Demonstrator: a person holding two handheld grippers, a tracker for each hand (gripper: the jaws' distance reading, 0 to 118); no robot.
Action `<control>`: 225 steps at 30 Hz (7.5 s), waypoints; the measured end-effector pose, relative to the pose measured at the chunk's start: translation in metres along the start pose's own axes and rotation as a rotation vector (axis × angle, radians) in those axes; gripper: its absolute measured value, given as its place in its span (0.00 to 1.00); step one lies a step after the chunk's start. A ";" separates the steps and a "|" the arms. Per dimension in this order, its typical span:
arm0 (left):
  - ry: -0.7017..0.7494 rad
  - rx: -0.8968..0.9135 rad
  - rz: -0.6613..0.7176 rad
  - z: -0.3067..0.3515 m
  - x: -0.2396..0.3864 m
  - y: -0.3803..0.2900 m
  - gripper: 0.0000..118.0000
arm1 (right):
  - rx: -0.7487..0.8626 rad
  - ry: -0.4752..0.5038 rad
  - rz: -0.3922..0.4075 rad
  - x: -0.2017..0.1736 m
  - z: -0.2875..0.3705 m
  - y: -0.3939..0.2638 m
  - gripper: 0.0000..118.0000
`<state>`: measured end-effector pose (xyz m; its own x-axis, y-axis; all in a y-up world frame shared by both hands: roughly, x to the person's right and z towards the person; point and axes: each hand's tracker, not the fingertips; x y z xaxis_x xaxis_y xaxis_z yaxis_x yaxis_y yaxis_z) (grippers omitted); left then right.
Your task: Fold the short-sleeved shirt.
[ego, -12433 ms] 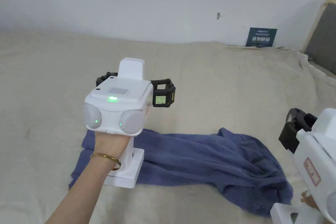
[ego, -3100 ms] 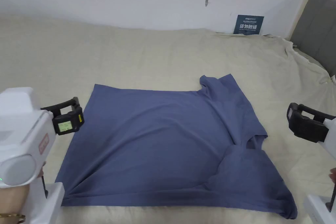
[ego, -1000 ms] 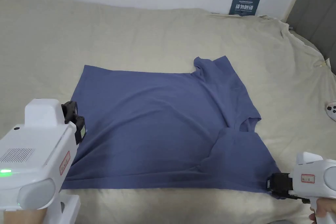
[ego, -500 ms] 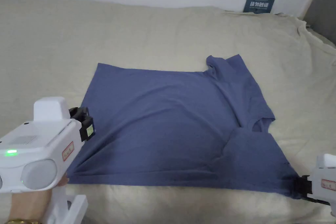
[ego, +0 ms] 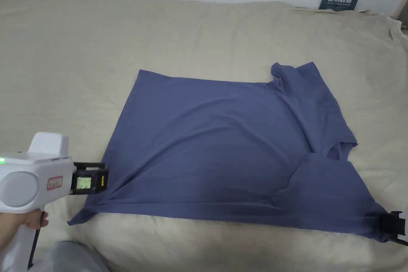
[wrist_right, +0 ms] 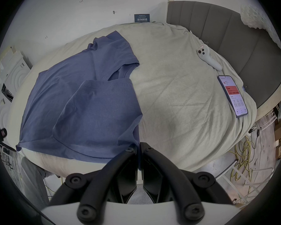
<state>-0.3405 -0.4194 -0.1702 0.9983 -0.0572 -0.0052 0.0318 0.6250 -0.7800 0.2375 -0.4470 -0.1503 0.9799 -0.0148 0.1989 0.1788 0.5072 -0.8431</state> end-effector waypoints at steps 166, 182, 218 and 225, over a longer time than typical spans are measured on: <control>-0.065 0.373 0.117 -0.019 0.081 0.060 0.06 | -0.098 -0.014 -0.115 -0.034 -0.106 0.143 0.04; 0.030 -0.182 0.104 -0.133 0.017 0.151 1.00 | -0.057 -0.019 -0.067 -0.040 -0.092 0.148 0.04; -0.097 -0.121 0.105 -0.043 -0.025 0.096 0.00 | -0.055 0.037 -0.024 0.001 -0.014 0.128 0.04; -0.076 -0.203 0.140 -0.036 -0.038 0.013 0.00 | -0.122 0.090 0.023 0.002 -0.014 0.075 0.04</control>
<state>-0.3797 -0.4374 -0.2024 0.9934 0.0821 -0.0805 -0.1092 0.4535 -0.8846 0.2543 -0.4213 -0.2197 0.9868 -0.0844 0.1383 0.1606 0.3998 -0.9024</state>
